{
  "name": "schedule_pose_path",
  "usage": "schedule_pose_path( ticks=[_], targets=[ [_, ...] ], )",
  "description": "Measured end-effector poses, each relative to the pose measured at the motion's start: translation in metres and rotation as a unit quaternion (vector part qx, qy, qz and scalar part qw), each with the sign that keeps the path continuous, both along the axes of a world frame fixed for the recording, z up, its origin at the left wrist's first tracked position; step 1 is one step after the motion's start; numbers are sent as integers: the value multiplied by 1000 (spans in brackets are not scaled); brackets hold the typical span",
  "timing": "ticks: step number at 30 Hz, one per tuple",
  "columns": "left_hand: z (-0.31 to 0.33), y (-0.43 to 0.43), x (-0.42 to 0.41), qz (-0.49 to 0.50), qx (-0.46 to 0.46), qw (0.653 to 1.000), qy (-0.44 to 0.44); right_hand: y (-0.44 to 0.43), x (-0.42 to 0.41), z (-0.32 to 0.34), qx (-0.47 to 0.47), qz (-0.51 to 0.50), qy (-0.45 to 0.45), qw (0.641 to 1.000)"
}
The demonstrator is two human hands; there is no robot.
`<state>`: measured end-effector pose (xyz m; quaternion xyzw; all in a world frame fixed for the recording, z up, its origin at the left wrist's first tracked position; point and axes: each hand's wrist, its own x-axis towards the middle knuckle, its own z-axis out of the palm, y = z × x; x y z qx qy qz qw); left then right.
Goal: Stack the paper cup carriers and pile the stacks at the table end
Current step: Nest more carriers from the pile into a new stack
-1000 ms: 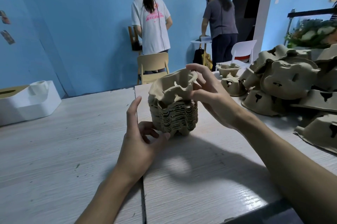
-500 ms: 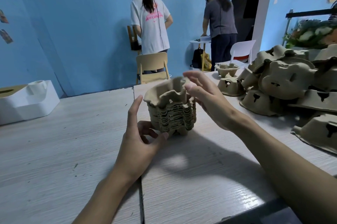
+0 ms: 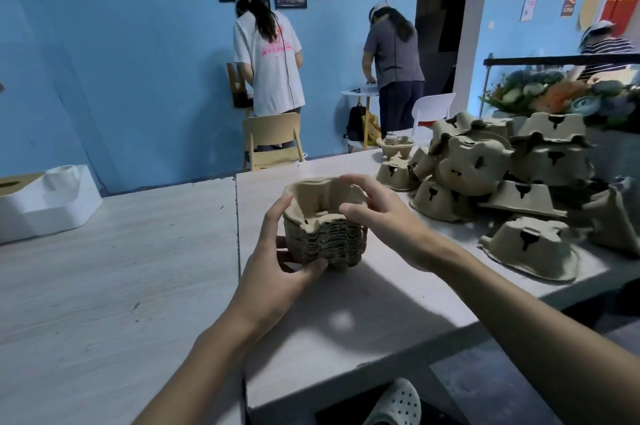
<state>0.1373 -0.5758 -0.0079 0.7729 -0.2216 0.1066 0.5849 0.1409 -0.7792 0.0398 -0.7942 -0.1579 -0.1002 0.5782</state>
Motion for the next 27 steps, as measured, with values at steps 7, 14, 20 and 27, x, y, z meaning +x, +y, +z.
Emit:
schedule_pose_path(
  ticks=[7,14,20,27],
  targets=[
    [-3,-32,-28,-8,-37,999,-3,-46,-44,-1,-56,-63,-6,996],
    [-7,-34,-31,-12,-15,1000,19,-123,-79,-30,-227,-319,-94,915],
    [-6,-34,-33,-6,0,1000,18,-154,-91,-46,-288,-435,-6,853],
    [-7,-33,-32,24,8,1000,-1,-155,-87,-49,-259,-436,27,861]
  ],
)
